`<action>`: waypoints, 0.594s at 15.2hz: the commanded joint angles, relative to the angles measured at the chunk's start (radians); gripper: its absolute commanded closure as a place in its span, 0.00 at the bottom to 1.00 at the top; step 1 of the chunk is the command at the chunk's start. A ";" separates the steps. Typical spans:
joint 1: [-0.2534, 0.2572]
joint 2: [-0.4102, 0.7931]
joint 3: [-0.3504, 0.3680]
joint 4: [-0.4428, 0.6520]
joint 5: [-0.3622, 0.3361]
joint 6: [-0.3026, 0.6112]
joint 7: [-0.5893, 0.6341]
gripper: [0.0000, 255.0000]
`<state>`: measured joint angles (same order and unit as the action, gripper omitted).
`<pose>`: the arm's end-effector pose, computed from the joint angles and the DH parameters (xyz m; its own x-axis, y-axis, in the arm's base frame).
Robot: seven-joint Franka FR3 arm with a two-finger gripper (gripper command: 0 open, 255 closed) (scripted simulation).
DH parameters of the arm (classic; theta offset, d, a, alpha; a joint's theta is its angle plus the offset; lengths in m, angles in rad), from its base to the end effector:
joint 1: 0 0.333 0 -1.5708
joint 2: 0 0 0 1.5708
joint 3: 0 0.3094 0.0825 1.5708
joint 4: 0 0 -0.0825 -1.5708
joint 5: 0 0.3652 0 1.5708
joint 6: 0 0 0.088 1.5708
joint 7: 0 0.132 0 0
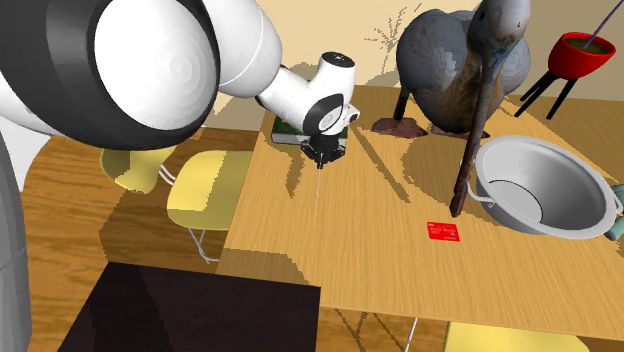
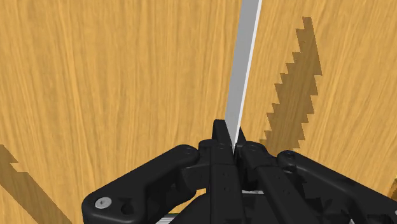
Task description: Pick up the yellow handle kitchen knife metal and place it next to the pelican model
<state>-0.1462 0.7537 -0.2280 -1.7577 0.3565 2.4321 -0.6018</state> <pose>0.5959 -0.2201 0.1276 0.9999 0.0064 -0.0084 0.0057 -0.9967 -0.0808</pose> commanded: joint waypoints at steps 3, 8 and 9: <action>-0.007 0.041 0.012 0.010 0.012 0.031 -0.008 1.00; -0.017 0.091 0.025 0.032 0.023 0.060 -0.017 1.00; -0.017 0.091 0.025 0.032 0.023 0.060 -0.017 1.00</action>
<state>-0.1625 0.8395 -0.2046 -1.7278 0.3783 2.4886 -0.6182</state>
